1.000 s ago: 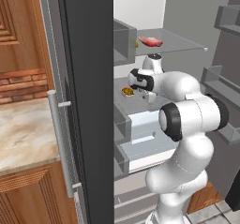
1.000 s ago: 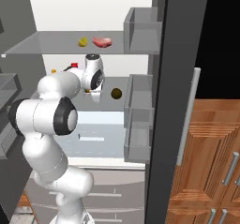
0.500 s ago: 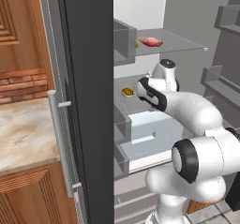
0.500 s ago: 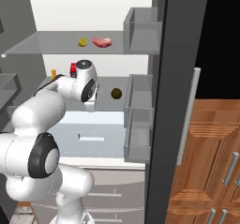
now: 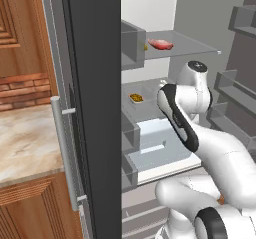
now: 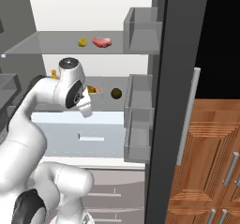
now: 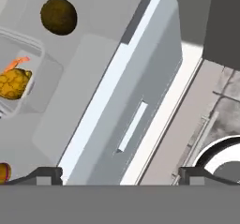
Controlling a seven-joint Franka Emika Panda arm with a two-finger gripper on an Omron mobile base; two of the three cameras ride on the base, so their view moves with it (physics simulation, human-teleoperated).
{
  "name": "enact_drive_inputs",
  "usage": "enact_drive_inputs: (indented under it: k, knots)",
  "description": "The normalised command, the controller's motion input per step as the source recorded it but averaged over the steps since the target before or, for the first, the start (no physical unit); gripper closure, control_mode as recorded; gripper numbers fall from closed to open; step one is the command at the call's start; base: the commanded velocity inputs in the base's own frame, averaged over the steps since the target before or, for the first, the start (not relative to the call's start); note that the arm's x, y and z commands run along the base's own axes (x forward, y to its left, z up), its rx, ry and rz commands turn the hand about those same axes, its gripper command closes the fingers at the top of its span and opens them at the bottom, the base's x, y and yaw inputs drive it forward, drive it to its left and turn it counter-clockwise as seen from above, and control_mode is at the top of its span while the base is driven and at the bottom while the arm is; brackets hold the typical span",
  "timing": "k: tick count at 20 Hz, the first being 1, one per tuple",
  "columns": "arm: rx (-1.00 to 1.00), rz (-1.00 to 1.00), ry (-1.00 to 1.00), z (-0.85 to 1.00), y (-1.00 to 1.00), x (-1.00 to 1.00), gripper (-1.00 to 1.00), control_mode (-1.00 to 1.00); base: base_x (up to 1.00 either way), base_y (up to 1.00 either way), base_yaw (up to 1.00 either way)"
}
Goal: Place the tupperware on the second highest shelf of the fridge. Make space for the tupperware among the existing items by rearranging them on the shelves if needed. Close the fridge door when finished.
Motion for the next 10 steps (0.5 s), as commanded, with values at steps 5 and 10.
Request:
enact_drive_inputs:
  k: [5, 10]
  knots:
    - [-0.46, 0.64, 0.0, 0.45, 0.18, -1.0, -1.0, -1.0, 0.0, 0.0, 0.0]
    - [-0.26, 0.57, -0.1, 0.05, 0.01, -1.0, -1.0, -1.0, 0.0, 0.0, 0.0]
